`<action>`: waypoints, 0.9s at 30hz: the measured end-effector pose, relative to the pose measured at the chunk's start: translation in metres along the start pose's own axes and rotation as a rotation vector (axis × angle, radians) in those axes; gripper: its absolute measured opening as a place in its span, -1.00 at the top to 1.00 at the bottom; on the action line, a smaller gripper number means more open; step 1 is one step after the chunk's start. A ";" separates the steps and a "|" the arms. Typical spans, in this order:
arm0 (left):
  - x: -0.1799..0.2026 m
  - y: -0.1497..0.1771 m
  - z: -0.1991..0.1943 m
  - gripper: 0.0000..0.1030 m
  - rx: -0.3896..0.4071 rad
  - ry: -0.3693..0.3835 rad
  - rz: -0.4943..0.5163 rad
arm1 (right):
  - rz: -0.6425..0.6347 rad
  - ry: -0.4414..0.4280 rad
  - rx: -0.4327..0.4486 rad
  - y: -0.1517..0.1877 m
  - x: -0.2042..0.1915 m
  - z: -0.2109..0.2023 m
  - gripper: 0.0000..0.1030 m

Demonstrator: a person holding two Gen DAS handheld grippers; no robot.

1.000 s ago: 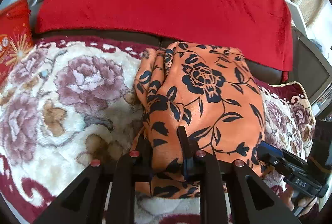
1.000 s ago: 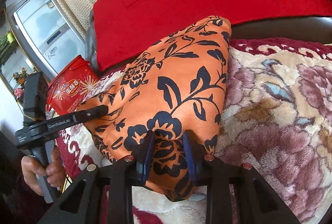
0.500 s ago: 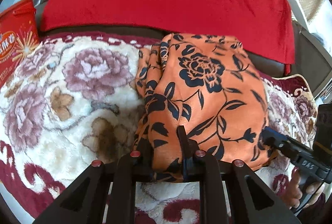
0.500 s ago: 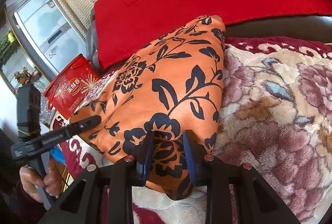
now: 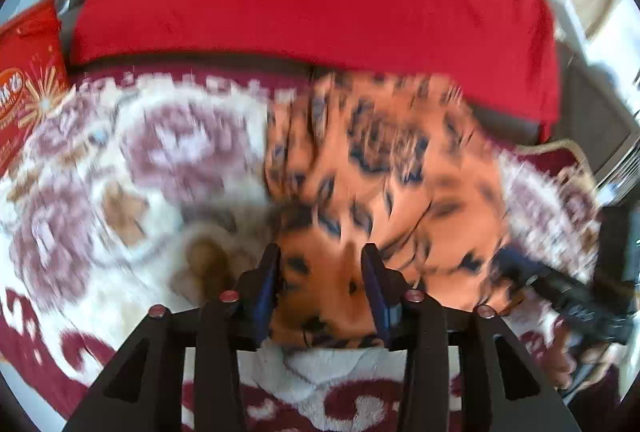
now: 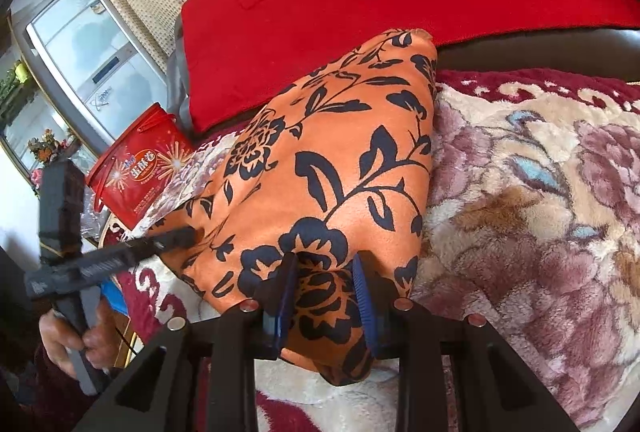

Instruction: Fold small clothes

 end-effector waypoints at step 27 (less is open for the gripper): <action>-0.016 -0.036 0.104 -0.22 -0.069 -0.202 -0.047 | 0.138 0.067 -0.010 -0.101 0.070 0.060 0.35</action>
Point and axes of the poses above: each gripper's, at about its wrist camera, not at the fingertips, and z roughly the way its jaws point, x to its right, y to its underside, the point moved 4 cm from there along z, roughly the way its jaws point, and after that the axes turned 6 degrees about -z, right-handed, at the moved point
